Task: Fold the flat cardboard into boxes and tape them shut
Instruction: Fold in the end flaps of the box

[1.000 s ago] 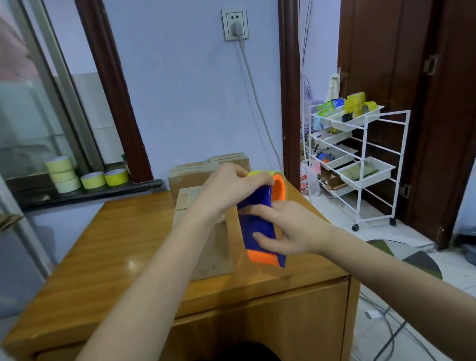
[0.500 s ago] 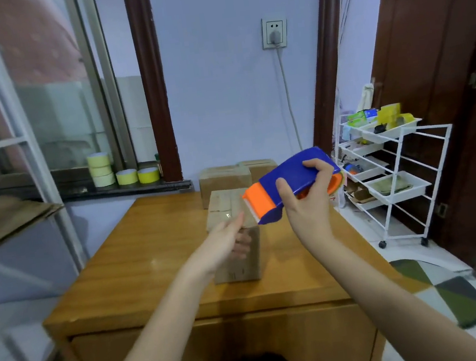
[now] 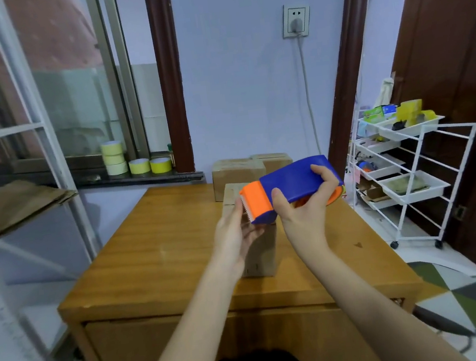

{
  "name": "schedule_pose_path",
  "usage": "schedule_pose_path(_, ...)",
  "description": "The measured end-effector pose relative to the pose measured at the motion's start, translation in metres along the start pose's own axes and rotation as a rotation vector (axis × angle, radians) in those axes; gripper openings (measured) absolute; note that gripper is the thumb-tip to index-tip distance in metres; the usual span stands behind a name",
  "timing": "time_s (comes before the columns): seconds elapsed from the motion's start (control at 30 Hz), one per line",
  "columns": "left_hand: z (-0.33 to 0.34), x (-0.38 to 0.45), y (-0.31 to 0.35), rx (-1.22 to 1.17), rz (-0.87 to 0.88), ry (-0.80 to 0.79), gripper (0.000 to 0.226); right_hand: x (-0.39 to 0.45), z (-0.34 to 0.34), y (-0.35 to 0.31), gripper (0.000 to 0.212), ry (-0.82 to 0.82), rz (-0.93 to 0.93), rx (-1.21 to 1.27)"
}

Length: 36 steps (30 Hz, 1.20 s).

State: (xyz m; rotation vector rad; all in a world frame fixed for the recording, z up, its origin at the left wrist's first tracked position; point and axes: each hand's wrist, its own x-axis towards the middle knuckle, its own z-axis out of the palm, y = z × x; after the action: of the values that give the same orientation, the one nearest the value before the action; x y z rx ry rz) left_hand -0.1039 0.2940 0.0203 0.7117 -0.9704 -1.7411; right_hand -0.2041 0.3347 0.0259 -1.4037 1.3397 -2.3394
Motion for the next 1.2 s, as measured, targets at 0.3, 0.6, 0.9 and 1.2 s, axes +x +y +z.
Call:
schedule_pose_path(0.3, -0.003, 0.003, -0.003, 0.067, 0.067, 0.058, 0.038, -0.008, 0.011, 0.0, 0.068, 0.087, 0.063, 0.101)
schedule_pose_path(0.6, -0.001, 0.006, -0.011, 0.359, 0.286, 0.193, 0.023, -0.013, 0.017, 0.007, 0.066, 0.123, 0.092, 0.101)
schedule_pose_path(0.9, -0.006, 0.011, -0.011, 0.574, 0.492, 0.301, 0.014, -0.017, 0.021, 0.004, 0.066, 0.184, 0.076, 0.14)
schedule_pose_path(1.2, -0.01, 0.015, -0.008, 0.692, 0.524, 0.3, 0.034, -0.006, 0.018, 0.002, 0.062, 0.188, 0.137, 0.141)
